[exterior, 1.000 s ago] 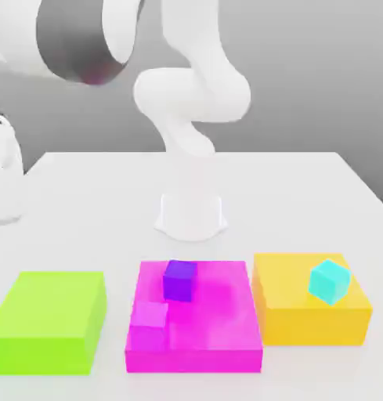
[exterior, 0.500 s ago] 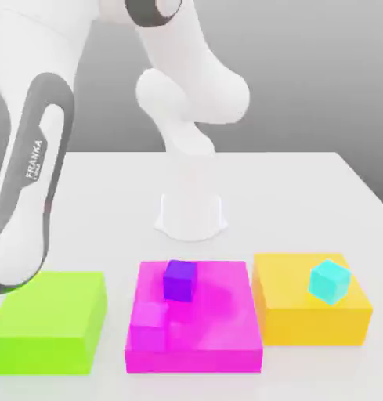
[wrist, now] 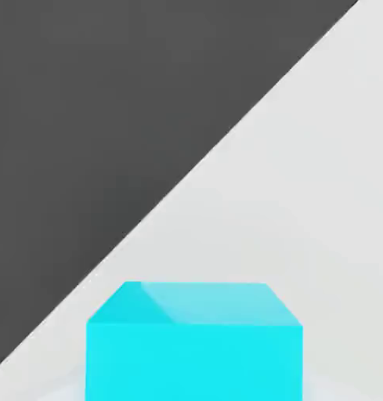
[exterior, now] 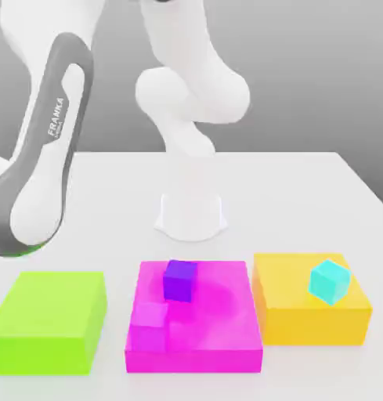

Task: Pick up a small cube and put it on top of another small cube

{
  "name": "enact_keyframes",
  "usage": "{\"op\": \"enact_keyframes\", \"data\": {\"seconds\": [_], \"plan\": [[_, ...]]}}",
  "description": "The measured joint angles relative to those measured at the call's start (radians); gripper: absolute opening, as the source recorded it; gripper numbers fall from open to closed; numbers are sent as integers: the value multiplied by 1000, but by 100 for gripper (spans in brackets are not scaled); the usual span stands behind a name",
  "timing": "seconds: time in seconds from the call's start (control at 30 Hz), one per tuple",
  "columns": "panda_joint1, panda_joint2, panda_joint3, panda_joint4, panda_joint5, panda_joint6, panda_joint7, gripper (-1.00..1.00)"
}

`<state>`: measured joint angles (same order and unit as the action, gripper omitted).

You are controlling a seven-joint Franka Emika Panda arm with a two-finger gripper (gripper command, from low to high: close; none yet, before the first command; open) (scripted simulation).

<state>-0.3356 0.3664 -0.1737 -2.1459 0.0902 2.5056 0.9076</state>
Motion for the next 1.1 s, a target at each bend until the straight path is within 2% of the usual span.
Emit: {"op": "enact_keyframes", "data": {"seconds": [0.37, 0.77, 0.83, 1.0, 1.03, 1.1], "plan": [[148, -404, 66, -371, -124, -27, -94, -100], [290, -839, 132, -775, -119, -57, -294, -100], [304, -829, 135, -810, -115, -13, -311, -100], [308, -668, 137, -842, -113, 180, -317, -100], [308, -642, 136, -846, -113, 210, -317, 100], [308, -642, 136, -846, -113, 210, -317, 100]]}}
